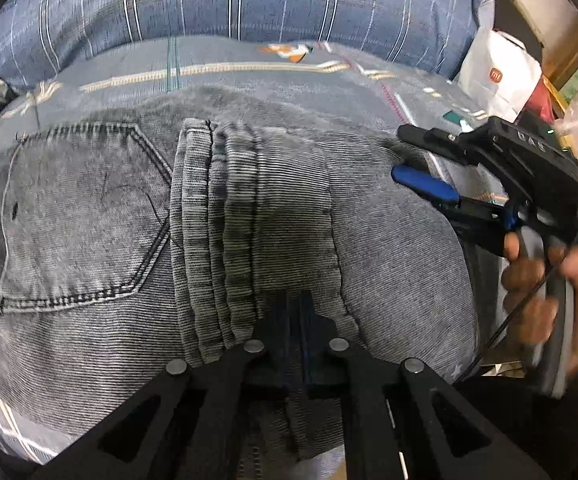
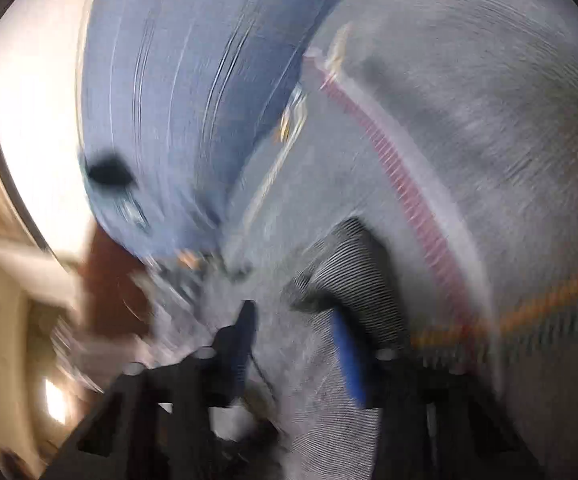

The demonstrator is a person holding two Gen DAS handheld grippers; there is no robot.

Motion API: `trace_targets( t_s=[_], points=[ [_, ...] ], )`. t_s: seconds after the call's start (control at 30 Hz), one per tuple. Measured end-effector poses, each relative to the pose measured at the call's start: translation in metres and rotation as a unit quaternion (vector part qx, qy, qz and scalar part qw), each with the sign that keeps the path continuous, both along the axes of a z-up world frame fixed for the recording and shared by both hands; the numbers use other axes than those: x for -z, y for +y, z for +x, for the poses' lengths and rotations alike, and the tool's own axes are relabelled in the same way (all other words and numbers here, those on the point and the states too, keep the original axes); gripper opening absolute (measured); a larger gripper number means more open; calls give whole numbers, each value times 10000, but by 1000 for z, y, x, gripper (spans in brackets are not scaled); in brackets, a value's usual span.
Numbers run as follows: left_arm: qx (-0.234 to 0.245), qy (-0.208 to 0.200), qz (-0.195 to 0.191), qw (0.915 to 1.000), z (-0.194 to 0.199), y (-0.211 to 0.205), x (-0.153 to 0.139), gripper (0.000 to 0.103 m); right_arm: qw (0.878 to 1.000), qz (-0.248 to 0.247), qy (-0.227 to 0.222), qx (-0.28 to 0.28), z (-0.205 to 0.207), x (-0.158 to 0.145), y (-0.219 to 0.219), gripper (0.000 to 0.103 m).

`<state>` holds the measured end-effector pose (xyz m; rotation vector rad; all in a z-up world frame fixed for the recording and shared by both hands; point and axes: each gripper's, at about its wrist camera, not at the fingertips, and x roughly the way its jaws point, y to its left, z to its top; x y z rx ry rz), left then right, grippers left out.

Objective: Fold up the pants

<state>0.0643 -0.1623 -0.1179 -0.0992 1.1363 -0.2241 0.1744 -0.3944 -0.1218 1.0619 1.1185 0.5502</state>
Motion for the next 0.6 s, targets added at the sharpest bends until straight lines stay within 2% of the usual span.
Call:
trace_targets(
  t_s=[0.07,0.1,0.13,0.23,0.3,0.33,0.37,0.4,0.43,0.47,0.5,0.53,0.57,0.6],
  points=[
    [55,-56,17,10000,1,-4,2,6,9999,-89,-52,49,-6,-8,-3,41],
    [72,-72,27,9999,2,-2,3,6,9997,-183,-130,25,-13,-14,-2,46],
    [94,-73,28,9999,-1,-1,2,6,9995,-209,-225,-32,-25,-22,-3,52],
    [112,-76,-45,9999,3,-1,4,6,9989,-198,-435,-32,-63,-38,-6,55],
    [128,-81,-60,9999,1,5,3,6,9985,-195,-500,-113,-81,-37,-3,60],
    [126,-81,-59,9999,1,5,3,6,9984,-351,-391,-201,-88,-31,4,61],
    [135,-90,-45,9999,1,4,3,6,9971,-653,-200,-329,-91,-16,9,61],
    [153,-106,-22,9998,-2,6,4,6,9982,-535,-135,-221,-93,-3,6,51],
    [191,-146,24,9997,-2,4,3,6,9997,-251,-27,-13,-95,1,0,49],
    [235,-161,48,9996,-2,3,2,6,9998,-169,34,78,-96,-1,-2,49],
    [281,-163,36,9995,-2,0,1,8,9995,-293,-71,133,-98,-10,-3,52],
    [281,-167,19,9995,-3,0,-2,15,9975,-588,-381,83,-102,-29,1,57],
    [240,-205,-6,9995,-2,-2,-4,23,9966,-635,-529,12,-105,-38,5,57],
    [211,-251,-75,9994,-5,2,-7,26,9959,-623,-656,-55,-109,-45,9,58]
  ],
)
